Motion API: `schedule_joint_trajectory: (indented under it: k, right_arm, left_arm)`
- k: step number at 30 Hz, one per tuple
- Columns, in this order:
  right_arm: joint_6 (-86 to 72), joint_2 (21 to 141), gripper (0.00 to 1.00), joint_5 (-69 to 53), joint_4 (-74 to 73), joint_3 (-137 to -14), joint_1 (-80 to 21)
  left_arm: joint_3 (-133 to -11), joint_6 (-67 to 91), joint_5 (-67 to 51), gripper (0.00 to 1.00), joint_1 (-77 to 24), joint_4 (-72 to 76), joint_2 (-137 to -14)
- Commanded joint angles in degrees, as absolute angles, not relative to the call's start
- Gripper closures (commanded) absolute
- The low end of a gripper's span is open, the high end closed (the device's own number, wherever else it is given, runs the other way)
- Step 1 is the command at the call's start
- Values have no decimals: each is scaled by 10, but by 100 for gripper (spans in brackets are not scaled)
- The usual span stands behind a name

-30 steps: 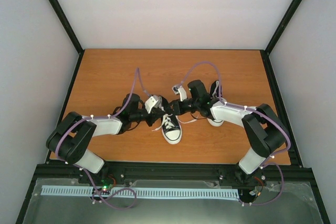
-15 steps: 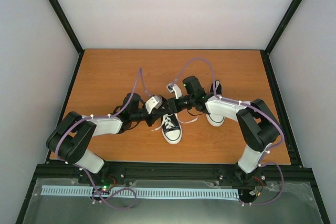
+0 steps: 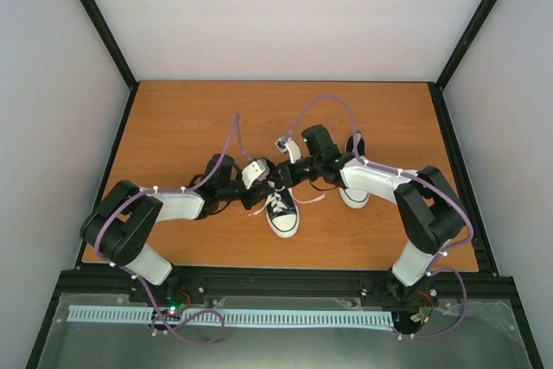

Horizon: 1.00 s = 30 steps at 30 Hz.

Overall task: Tie the shoes
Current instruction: Wrap the shoelace around the shoelace.

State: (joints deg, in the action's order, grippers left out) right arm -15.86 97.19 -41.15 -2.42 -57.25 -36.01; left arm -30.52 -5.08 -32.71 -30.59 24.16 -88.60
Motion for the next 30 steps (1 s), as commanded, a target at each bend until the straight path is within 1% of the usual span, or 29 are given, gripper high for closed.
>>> schedule_joint_trajectory:
  k: [1,3,4,5,7,8,9,12,13,14,17,20,22,25,27,30]
  right_arm:
    - [-163,951,97,-409,-20,-561,-359]
    - [-165,949,97,-411,-19,-559,-359]
    - [-166,949,97,-411,-18,-559,-359]
    - [-166,950,97,-411,-19,-559,-359]
    - [-165,949,97,-409,-23,-558,-359]
    - [-164,948,97,-408,-26,-558,-359]
    - [-162,947,93,-402,-33,-560,-359]
    - [-146,938,75,-360,-91,-580,-349]
    - [-143,932,70,-337,-123,-588,-342]
    - [-142,926,67,-294,-156,-597,-335]
    - [-137,907,64,-163,-300,-626,-329]
    - [-168,886,60,-88,-377,-613,-329]
    - [-193,880,59,-64,-405,-594,-329]
    - [-199,886,55,-38,-421,-590,-331]
    - [-171,905,47,-32,-421,-606,-331]
    - [-104,953,45,-41,-445,-653,-331]
  left_arm:
    - [-321,-90,-305,73,-318,256,-898]
    - [-321,-92,-301,72,-320,262,-900]
    - [-322,-92,-299,72,-321,265,-900]
    - [-324,-91,-299,76,-322,269,-901]
    - [-327,-87,-297,94,-323,267,-898]
    - [-328,-86,-297,99,-323,264,-895]
    - [-327,-86,-298,99,-323,261,-892]
    - [-323,-87,-292,99,-323,248,-887]
    - [-321,-87,-289,99,-323,245,-884]
    - [-318,-89,-285,99,-323,244,-881]
    - [-312,-100,-281,99,-323,245,-875]
    - [-311,-119,-286,99,-323,246,-872]
    - [-311,-132,-284,99,-322,247,-871]
    - [-308,-148,-287,99,-323,244,-868]
    - [-305,-150,-287,99,-323,239,-866]
    - [-301,-151,-288,99,-323,230,-860]
